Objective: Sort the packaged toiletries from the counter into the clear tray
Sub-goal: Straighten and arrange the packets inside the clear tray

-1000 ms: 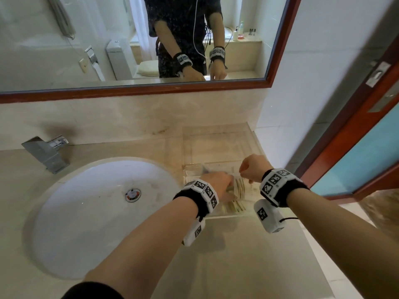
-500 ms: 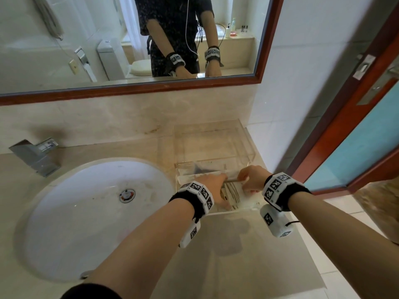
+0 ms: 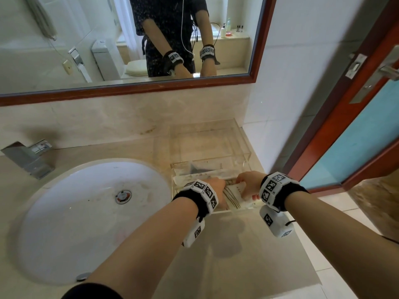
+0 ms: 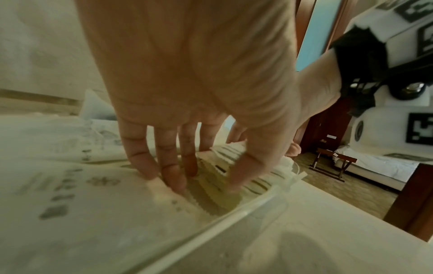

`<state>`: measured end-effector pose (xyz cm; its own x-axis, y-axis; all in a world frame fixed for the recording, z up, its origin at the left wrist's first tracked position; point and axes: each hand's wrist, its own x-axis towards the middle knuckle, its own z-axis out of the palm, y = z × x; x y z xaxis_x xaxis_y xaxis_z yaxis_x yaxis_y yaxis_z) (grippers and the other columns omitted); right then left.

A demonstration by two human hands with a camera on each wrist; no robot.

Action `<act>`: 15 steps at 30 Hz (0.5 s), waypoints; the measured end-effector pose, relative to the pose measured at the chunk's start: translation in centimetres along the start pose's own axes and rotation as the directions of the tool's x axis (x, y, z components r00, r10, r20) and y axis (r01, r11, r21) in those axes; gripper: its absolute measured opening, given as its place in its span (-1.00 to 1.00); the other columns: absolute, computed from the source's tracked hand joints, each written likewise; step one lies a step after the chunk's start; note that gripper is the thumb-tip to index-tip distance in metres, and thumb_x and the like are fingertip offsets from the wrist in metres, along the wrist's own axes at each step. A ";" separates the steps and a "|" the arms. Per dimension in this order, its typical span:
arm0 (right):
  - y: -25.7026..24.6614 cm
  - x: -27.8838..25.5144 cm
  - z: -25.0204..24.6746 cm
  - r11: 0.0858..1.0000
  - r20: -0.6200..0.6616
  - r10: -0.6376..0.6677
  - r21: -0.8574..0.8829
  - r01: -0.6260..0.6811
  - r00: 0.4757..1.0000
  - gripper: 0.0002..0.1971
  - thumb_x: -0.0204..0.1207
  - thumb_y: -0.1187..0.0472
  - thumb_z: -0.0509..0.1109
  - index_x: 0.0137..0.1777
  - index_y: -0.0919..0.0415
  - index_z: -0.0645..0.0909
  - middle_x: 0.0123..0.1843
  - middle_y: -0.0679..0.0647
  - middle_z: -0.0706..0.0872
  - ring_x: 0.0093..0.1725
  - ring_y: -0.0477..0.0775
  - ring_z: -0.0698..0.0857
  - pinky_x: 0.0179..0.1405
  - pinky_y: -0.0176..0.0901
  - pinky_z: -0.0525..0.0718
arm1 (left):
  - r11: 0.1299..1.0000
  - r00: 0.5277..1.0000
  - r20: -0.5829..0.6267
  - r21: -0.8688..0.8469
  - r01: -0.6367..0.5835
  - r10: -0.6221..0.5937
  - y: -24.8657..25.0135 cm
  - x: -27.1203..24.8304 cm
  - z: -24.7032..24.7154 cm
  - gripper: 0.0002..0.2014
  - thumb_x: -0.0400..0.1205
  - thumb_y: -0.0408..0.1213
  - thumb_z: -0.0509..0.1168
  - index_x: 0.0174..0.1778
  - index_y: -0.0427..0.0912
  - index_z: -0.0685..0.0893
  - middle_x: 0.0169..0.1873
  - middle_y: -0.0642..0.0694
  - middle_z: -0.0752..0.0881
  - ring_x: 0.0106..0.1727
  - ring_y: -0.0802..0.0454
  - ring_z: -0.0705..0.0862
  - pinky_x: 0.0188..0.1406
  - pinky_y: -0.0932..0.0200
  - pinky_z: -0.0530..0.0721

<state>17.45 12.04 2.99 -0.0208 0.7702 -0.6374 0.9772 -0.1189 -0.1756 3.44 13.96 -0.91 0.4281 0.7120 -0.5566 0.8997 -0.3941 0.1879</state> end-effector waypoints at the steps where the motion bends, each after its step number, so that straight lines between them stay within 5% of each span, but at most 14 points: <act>1: -0.1 -0.2 0.1 1.000 -0.008 0.005 -0.005 -0.005 1.000 -0.52 0.47 0.28 0.41 0.41 0.19 0.52 -0.36 -0.03 0.55 -0.43 -0.06 0.54 -0.46 -0.31 0.54 | 1.000 1.000 -0.011 0.021 -0.002 0.002 -0.2 1.0 0.6 -0.71 0.41 -0.19 0.41 0.03 -0.14 0.65 -0.12 -0.12 0.76 -0.18 -0.16 0.78 -0.12 -0.12 0.80; 7: -0.6 -0.5 1.2 0.995 -0.062 0.077 0.070 -0.073 0.995 -0.69 0.50 0.26 0.36 0.22 0.35 0.62 -0.09 0.20 0.74 -0.17 0.17 0.72 -0.08 -0.06 0.77 | 0.994 0.996 -0.076 0.101 -0.039 0.047 1.1 -0.9 0.4 -0.83 0.47 -0.36 0.38 -0.04 -0.22 0.64 -0.16 -0.18 0.72 -0.19 -0.17 0.75 -0.25 0.09 0.74; 10: -0.5 -0.5 1.6 0.982 -0.080 0.105 0.168 -0.090 0.991 -0.66 0.53 0.29 0.33 0.29 0.37 0.56 0.08 0.26 0.78 -0.13 0.20 0.78 0.02 -0.03 0.79 | 0.999 0.989 -0.147 0.039 -0.026 0.032 1.2 -0.5 1.1 -0.82 0.53 -0.41 0.30 0.03 -0.24 0.66 -0.06 -0.20 0.71 -0.09 -0.21 0.75 -0.26 0.10 0.66; 15: -0.3 -0.6 1.5 0.937 -0.044 0.129 0.332 -0.107 0.991 -0.56 0.55 0.33 0.30 0.43 0.34 0.43 0.06 0.33 0.79 -0.19 0.22 0.82 0.06 0.07 0.80 | 1.000 0.979 -0.202 -0.014 -0.019 0.016 1.2 -0.7 1.3 -0.75 0.60 -0.42 0.20 0.14 -0.25 0.69 -0.03 -0.26 0.75 -0.04 -0.24 0.75 -0.21 0.08 0.65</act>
<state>16.84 10.66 2.30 0.1147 0.7755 -0.6209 0.8482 -0.4018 -0.3451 4.09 12.26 -1.31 0.4506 0.8086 -0.3782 0.8925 -0.3990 0.2102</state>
